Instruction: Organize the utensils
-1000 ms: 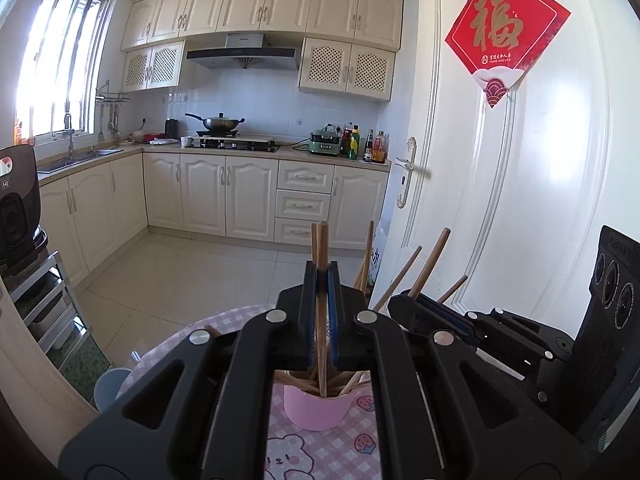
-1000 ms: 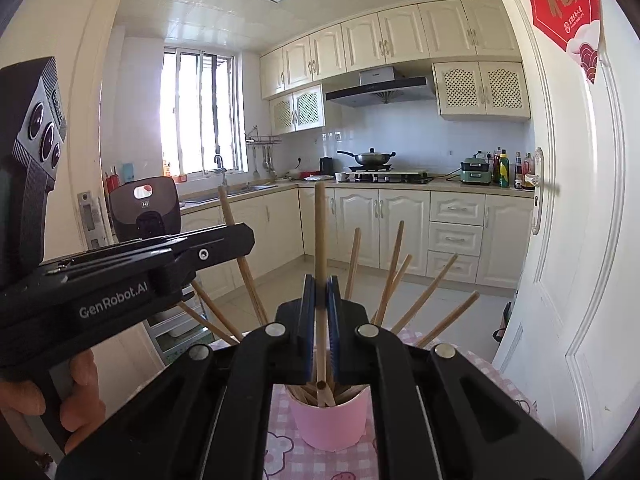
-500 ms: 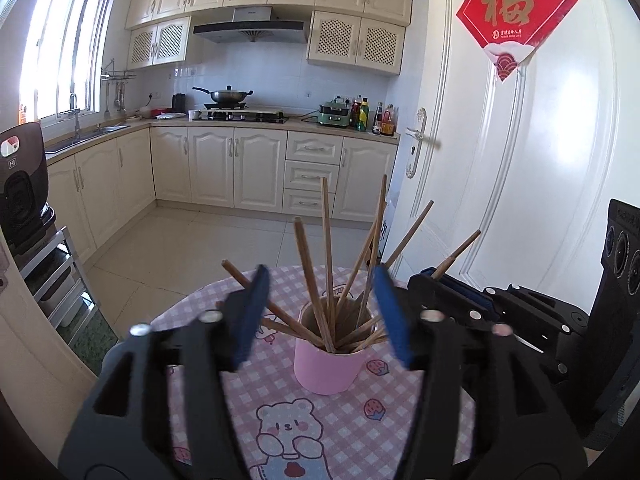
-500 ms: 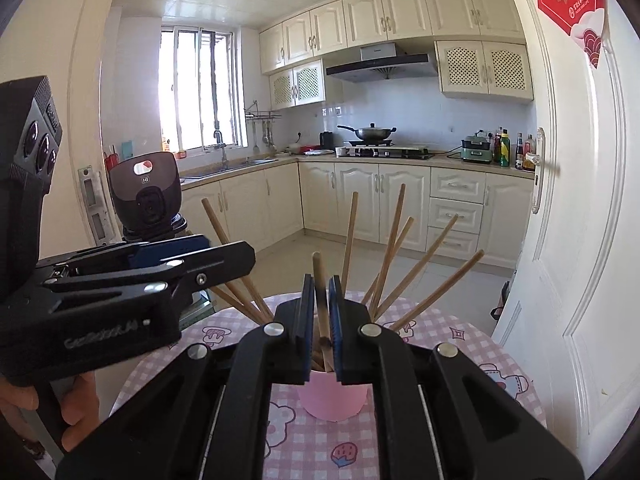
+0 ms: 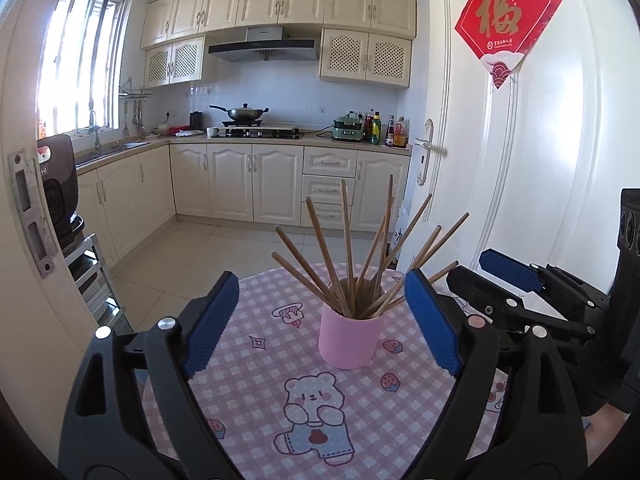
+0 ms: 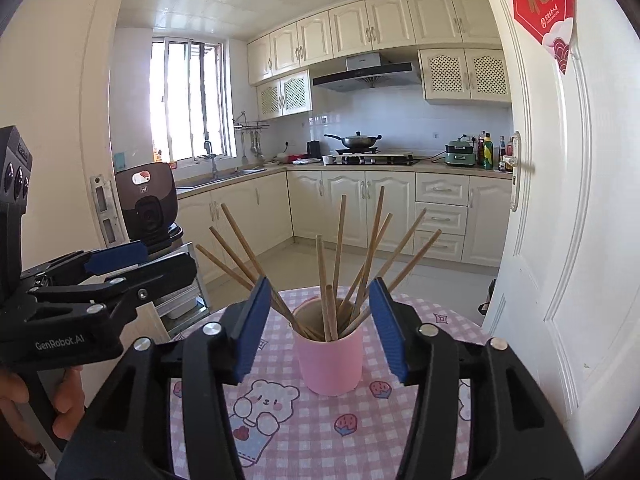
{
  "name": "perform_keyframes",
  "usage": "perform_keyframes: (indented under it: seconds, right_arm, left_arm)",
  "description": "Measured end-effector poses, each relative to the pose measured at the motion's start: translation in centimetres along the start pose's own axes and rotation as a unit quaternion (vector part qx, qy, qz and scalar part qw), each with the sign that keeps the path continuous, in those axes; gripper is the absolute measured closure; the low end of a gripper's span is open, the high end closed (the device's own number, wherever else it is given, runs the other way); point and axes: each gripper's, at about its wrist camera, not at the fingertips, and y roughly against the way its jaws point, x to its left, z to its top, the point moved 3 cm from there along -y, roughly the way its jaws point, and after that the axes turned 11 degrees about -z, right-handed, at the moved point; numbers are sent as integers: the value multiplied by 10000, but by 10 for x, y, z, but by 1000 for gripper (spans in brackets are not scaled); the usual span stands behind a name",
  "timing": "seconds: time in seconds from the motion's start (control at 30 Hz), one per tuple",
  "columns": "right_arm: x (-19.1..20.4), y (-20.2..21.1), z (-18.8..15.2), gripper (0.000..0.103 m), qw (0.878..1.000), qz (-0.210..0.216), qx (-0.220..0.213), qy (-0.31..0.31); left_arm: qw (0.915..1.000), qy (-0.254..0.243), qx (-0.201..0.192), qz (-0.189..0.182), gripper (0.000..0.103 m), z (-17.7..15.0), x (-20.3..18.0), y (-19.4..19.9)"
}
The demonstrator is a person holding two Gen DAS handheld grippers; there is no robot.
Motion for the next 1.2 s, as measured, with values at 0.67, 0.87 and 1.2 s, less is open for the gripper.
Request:
perform_keyframes:
  seconds: [0.67,0.87,1.2]
  right_arm:
    - [19,88,-21,10,9967,-566,-569,-152]
    - [27,101,-21,9,9949,-673,-750,-54]
    - [28,107,-22,9,9934,-740,-870,-34]
  left_arm:
    - [9969,-81,-452,633,8,-29,-15,89]
    - [9950,-236,-695,671,7,-26,-24,105]
    - [9920,-343,-860,854,7,-27,-28,111]
